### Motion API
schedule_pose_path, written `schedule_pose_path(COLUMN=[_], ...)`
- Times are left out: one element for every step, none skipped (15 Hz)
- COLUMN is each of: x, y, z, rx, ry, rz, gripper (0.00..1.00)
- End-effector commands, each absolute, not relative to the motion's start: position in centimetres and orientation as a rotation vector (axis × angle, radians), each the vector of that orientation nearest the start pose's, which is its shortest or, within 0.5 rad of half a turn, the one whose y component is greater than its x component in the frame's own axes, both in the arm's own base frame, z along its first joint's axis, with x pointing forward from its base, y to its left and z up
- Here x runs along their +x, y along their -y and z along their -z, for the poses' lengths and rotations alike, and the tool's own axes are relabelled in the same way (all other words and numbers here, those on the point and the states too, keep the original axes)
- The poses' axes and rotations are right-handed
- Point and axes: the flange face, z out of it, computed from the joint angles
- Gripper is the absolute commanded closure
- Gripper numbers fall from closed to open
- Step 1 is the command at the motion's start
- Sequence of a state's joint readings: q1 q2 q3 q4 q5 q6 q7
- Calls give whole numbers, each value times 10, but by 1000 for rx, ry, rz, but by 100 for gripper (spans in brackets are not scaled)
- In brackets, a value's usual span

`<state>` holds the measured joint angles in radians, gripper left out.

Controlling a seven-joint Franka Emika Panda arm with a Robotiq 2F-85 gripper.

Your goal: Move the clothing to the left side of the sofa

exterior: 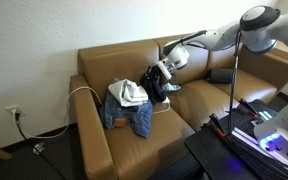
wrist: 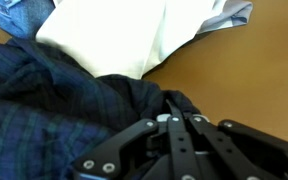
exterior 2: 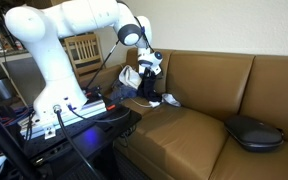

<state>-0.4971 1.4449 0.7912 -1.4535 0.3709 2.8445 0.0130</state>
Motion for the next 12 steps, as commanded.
schedule_pose_path(x=[663,663,676,676,676,676,676,676,676,672,668,664], y=[-56,-58,-85,-85,-85,-85,-84,-84,-84,-84,-81,-77], z=[54,56,22,23,22,22,22,22,22,31,39,50], rx=[-2222,-2216,-2097,-2097,-2097,-2097,-2097,-2097,-2097,-2128,-2163,-2188], ry=[-887,-884,-821,-821,-822,-822,-822,-822,-822,-824,-825,-824], rz=[38,55,15,14,15,16,17,17,17,-8,-17,-34], gripper=[99,99,97,97,97,97,97,97,99,99,99,99])
